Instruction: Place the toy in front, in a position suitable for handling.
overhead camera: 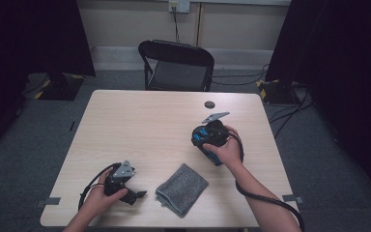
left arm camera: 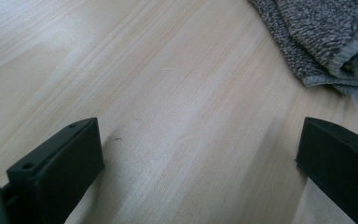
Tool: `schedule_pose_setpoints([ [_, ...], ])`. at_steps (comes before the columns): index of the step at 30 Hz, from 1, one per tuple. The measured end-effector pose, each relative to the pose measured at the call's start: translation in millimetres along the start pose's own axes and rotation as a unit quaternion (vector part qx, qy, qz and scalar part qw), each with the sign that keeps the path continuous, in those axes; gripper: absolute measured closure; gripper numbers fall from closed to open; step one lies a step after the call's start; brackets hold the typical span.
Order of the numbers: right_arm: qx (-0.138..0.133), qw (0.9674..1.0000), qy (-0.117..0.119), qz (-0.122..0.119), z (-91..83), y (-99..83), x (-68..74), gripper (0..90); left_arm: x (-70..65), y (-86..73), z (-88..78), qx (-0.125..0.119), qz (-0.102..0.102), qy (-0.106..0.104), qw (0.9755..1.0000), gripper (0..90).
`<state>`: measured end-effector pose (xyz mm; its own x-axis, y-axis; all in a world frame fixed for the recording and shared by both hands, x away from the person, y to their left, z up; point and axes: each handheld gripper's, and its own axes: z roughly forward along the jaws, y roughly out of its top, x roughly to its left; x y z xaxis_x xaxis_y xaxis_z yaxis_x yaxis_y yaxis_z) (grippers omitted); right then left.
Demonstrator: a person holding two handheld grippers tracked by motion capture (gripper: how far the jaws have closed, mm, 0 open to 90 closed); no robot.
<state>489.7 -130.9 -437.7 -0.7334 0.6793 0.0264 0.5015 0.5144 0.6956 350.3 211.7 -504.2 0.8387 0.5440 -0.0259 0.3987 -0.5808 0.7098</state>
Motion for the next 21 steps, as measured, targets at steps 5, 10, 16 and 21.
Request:
schedule_pose_setpoints([
  [5,0.013,0.9998,0.005,-0.014,19.0,9.1,6.8,25.8,-0.1,0.0,0.0,0.000,-0.001,0.000,1.0000,0.0],
  [10,0.028,0.9991,0.006,-0.031,37.4,19.6,16.4,25.8,-0.1,0.0,0.0,0.000,-0.001,0.000,1.0000,0.0],
  [16,0.038,0.9983,0.012,-0.041,55.0,27.9,19.3,25.8,-0.1,0.0,-0.1,0.000,-0.001,0.000,1.0000,0.0],
  [21,0.044,0.9974,0.022,-0.053,68.2,30.1,20.6,25.8,-0.1,0.0,0.0,0.000,0.000,0.000,1.0000,0.0],
])
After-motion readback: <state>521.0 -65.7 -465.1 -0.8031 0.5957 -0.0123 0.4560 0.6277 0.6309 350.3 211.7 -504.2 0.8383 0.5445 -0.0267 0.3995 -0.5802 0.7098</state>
